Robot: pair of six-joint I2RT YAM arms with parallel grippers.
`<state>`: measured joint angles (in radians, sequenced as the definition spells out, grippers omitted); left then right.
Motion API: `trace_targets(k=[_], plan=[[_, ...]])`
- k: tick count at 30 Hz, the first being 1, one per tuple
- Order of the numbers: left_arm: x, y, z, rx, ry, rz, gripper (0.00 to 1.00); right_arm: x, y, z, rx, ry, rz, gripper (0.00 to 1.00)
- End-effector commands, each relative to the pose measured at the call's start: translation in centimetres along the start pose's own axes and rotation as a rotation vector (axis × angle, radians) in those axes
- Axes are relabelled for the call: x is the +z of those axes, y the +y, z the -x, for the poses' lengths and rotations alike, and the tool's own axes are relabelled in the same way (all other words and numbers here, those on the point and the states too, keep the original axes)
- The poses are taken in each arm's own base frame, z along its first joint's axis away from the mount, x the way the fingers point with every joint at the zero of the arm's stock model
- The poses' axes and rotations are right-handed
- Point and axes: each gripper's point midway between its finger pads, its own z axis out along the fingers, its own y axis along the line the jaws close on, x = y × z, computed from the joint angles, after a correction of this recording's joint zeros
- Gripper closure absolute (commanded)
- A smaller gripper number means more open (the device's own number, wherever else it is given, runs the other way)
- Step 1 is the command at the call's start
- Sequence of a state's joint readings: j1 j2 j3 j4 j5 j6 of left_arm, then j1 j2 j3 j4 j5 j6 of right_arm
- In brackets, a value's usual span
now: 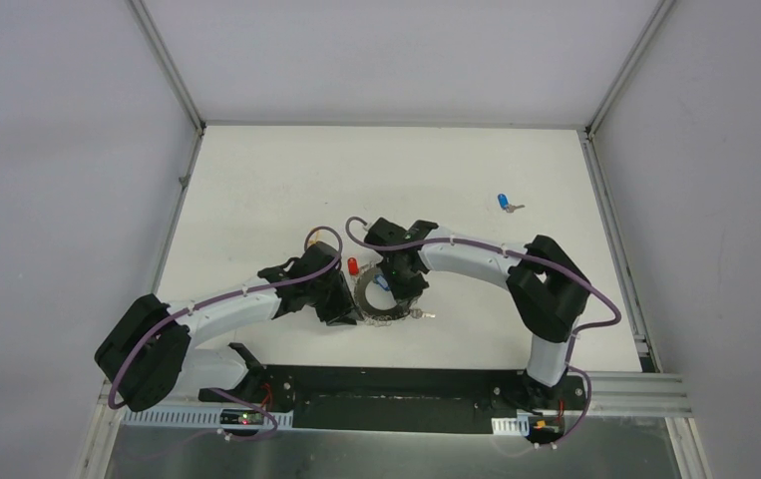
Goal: Put the keys on the keyring
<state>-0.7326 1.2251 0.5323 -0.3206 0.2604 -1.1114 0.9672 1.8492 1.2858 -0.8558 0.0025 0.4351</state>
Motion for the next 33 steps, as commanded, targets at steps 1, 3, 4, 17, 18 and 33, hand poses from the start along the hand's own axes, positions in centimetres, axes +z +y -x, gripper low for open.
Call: trace_targets(k=[1, 3, 4, 17, 18, 33], plan=[[0.1, -1.0, 0.7, 0.016, -0.03, -0.019, 0.75, -1.8, -1.5, 1.1, 0.009, -0.058, -0.018, 0.93], [0.1, -1.0, 0.7, 0.018, -0.028, -0.02, 0.75, -1.6, -2.2, 1.1, 0.018, -0.05, -0.027, 0.93], [0.1, -1.1, 0.7, 0.02, -0.028, -0.021, 0.75, -1.6, -2.5, 1.2, 0.023, -0.048, -0.03, 0.93], [-0.2, -1.0, 0.7, 0.017, -0.041, -0.031, 0.75, -2.3, -3.4, 1.0, 0.082, -0.037, 0.055, 0.81], [-0.3, -1.1, 0.7, 0.016, -0.041, -0.034, 0.75, -2.5, -3.1, 1.0, 0.093, -0.038, 0.081, 0.8], [-1.0, -0.6, 1.1, 0.033, -0.077, -0.014, 0.75, -2.3, -0.6, -0.1, 0.167, -0.038, 0.344, 0.57]])
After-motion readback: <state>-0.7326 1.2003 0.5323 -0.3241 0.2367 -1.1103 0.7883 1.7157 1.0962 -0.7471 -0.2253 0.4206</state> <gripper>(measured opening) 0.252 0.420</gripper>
